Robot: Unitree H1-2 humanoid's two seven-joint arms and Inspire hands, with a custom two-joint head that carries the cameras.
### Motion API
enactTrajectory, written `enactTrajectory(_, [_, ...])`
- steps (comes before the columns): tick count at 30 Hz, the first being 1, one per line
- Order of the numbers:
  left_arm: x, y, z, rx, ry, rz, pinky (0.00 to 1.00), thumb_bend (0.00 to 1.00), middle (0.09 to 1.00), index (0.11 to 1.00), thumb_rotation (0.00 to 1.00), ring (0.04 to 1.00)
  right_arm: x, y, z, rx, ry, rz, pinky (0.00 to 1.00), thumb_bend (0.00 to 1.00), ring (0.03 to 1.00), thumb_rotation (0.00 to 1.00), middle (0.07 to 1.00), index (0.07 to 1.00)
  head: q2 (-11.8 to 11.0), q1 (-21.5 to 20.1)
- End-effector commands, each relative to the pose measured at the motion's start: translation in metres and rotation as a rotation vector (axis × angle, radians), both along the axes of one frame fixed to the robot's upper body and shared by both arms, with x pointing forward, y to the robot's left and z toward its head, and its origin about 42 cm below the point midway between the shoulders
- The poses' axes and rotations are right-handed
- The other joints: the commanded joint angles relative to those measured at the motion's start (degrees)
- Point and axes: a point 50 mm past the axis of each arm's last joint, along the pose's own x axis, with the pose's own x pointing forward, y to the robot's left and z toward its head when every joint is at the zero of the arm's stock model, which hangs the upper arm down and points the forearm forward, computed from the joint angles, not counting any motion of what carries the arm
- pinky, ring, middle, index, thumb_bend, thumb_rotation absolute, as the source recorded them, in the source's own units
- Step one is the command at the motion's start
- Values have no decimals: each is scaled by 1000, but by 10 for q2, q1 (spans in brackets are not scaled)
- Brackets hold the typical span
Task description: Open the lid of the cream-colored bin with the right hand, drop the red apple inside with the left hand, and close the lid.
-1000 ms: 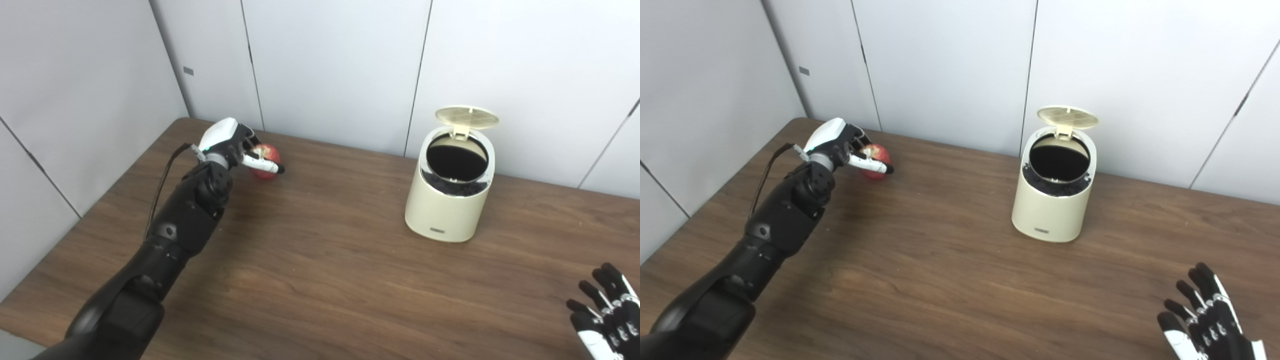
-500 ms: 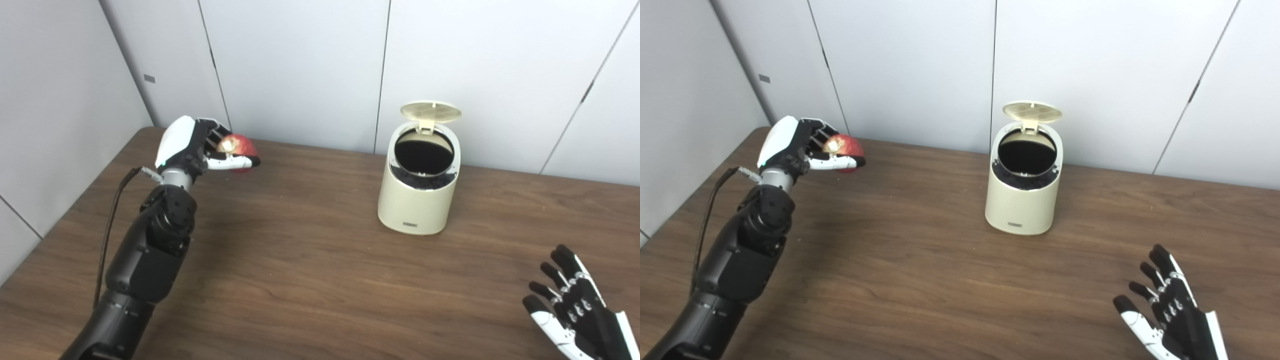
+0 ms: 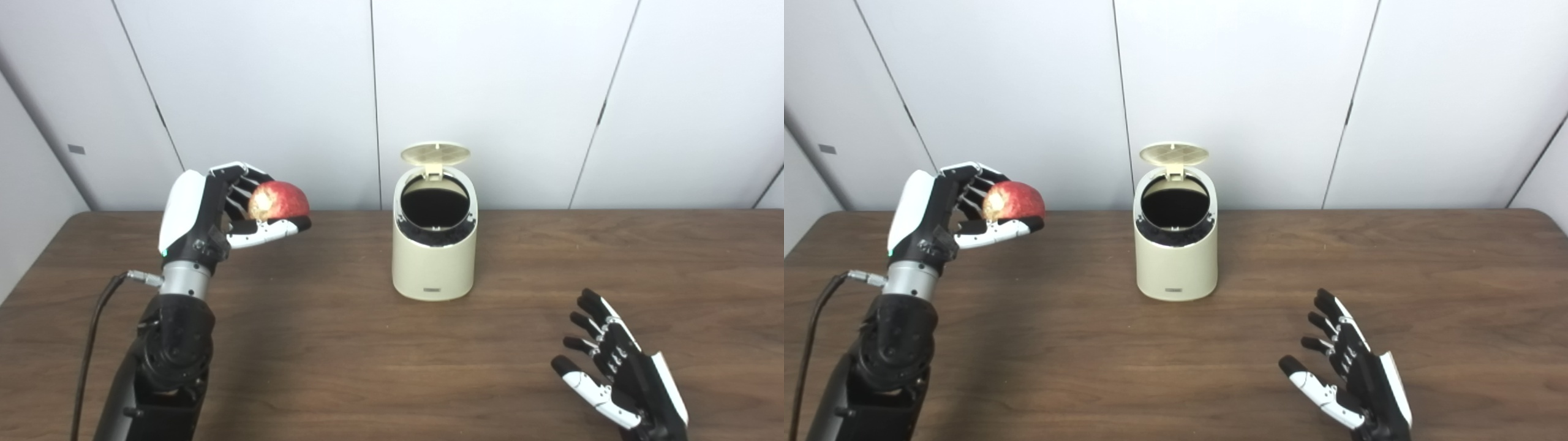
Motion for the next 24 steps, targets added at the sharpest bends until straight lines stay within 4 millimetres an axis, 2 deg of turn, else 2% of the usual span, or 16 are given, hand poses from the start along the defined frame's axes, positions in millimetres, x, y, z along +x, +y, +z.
enactTrajectory(1, [-2, -8, 26, 20, -135, -57, 347, 475, 530, 490, 0, 453, -8, 7, 8, 6, -60, -23, 721, 593, 866, 447, 909, 899, -2, -6])
enactTrajectory(7, [-7, -21, 31, 3, -163, -108, 330, 474, 530, 490, 0, 445, -13, 10, 6, -31, -60, -54, 710, 618, 857, 486, 899, 890, -11, -26])
enactTrajectory(13, [-13, -30, 35, 0, -191, -151, 328, 472, 547, 485, 0, 462, -16, 13, 3, -27, -61, -59, 725, 615, 860, 500, 901, 892, -15, -26])
enactTrajectory(20, [-14, -50, 36, -22, -203, -186, 320, 471, 551, 480, 0, 458, -18, 16, -2, -5, -55, -45, 748, 603, 873, 504, 914, 904, -20, -19])
enactTrajectory(24, [-11, -67, 39, -38, -214, -200, 327, 470, 557, 478, 0, 466, -18, 18, -6, -24, -60, -49, 739, 585, 864, 510, 913, 901, -22, -17])
